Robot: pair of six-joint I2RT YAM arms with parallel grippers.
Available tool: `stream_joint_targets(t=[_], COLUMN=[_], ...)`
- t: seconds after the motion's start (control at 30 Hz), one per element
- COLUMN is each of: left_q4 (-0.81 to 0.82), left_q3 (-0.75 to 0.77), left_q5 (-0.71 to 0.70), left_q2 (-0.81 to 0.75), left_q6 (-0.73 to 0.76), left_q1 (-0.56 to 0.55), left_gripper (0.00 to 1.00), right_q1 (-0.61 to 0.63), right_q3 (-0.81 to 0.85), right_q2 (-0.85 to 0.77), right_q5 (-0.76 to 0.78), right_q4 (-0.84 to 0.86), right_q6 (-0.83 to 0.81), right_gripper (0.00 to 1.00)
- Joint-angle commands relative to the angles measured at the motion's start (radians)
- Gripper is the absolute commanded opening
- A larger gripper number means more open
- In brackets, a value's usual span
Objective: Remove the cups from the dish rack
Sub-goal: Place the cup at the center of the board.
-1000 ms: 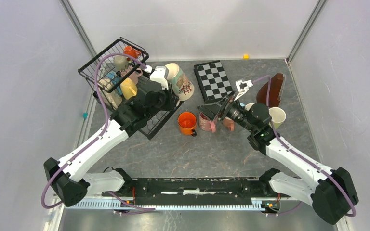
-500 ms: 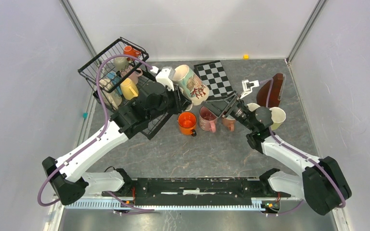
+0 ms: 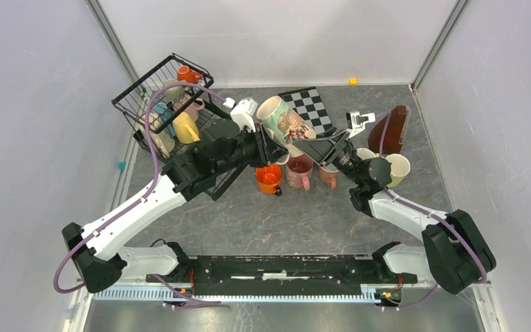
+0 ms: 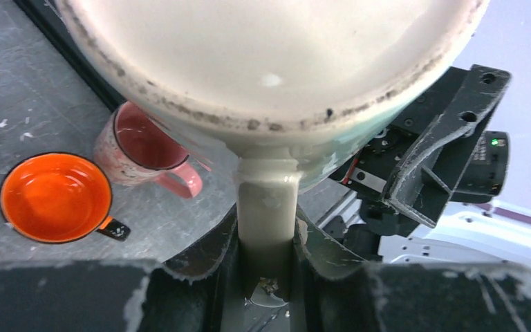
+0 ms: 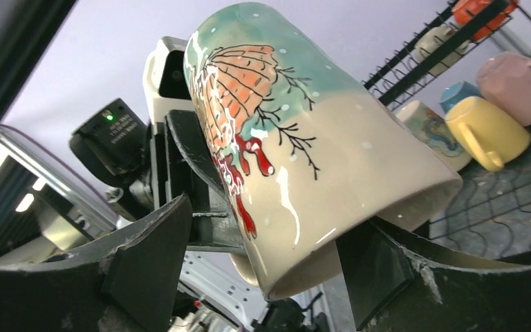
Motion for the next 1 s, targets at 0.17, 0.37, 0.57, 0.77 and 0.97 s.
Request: stream_joint_targets(t=[0.17,0.37,0.57,0.77,0.97], left_q4=[0.274,0.301,0.324,0.370,0.398], left_q3=[-0.012,-0.054,-0.079,-0.131,-0.146], left_q5=[0.062,0.062,0.071,0.084,0.103], left_q2=[-0.020,-0.031,-0.038,-0.051,-0.062], left_q6=[-0.103,-0.121,-0.139,-0.192,-0.222], left_q1=[-0.017,-0.026,-0.034,-0.038,-0.040], left_gripper=[0.02,0.02,0.02,0.03,0.24], right_q1=[-0.002,-0.002,-0.002,-0.003,-0.002], right_q3=[0.002,-0.004,-0.007,-0.008,-0.030], right_q2=[0.045,0.037,0.031,0.008,-0.007], right_q5=[0.028,0.040,0.051,0.071,0.111], right_q4=[0.258,0.264,0.271,0.264,0.311], right_q6=[0.184,0.197,0.206,0.181,0.174], right_gripper=[0.72,0.65,0.30,0.00,0.00])
